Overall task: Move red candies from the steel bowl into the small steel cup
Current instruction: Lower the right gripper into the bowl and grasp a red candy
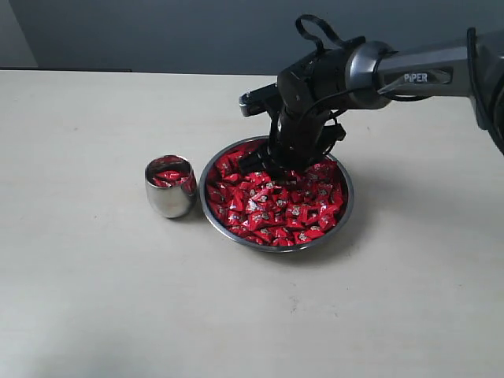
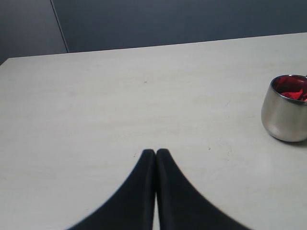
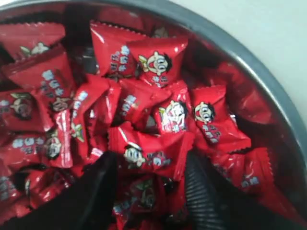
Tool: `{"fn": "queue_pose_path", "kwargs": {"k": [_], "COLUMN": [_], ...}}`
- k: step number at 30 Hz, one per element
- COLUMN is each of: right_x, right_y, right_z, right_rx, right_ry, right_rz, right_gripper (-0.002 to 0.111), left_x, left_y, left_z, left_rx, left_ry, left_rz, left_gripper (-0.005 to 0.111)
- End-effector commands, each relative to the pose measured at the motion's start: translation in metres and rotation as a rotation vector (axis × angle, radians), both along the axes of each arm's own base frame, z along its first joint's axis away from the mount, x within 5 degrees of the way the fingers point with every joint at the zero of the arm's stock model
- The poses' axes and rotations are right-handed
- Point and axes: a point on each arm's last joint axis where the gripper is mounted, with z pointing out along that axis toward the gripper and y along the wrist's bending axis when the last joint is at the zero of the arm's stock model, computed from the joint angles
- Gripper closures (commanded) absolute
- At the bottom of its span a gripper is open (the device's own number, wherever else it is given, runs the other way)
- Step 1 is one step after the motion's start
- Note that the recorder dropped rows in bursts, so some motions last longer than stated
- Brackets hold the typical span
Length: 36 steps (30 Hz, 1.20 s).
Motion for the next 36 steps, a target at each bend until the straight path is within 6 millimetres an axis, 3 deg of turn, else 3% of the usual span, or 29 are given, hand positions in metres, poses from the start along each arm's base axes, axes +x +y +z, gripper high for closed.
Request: {"fn": "queue_pose_path", "kwargs": {"k": [1,2,14,18,21,26,28,33,34,36], "right_x": [0.004,0.005,-0.007,-0.012,-0.008,0.000,0.001,0.005,0.006,0.007], "right_y": [-0.001,-0.001,0.001,0.005,0.002,-0.001,0.001,0.006,0.006,0.006], "right_z": [0.000,0.003,0.067,0.072,0.061,0.030,0.019,-0.004,-0.005,-0.007], "right_rx": [0.019,0.028,0.114,0.112,0.087,0.065,0.068,0.089,0.088,0.078], "right_ry": [-0.014,-0.022,-0.112,-0.120,-0.094,-0.033,-0.025,-0.020,-0.026,-0.034], "right_rz": [-0.007,-0.008,0.001,0.030,0.016,-0.017,-0.018,-0.027,-0.024,-0.031], "right_gripper": [0.094,0.110,0.109,0.109,0.102,0.061,0.055,0.058,0.063,0.090], "left_x": [0.000,0.000,0.000,0.000,0.000,0.000,0.000,0.000,0.000,0.000], "left_y": [0.000,0.000,0.000,0.000,0.000,0.000,0.000,0.000,0.000,0.000], "left_z": [0.004,0.004,0.004,0.004,0.004,0.004,0.004,0.004,0.004,0.004], "left_rx": [0.002,0.002,0.002,0.002,0.002,0.002,0.002,0.002,0.002,0.002], "left_ry": [-0.018,-0.018,-0.018,-0.018,-0.018,-0.018,-0.018,-0.018,-0.018,-0.018], "left_rz": [-0.008,-0.008,-0.008,-0.008,-0.008,-0.008,-0.008,-0.008,-0.008,-0.008], "left_gripper": [0.106,0.106,0.106,0.106,0.106,0.106,0.106,0.106,0.106,0.106]}}
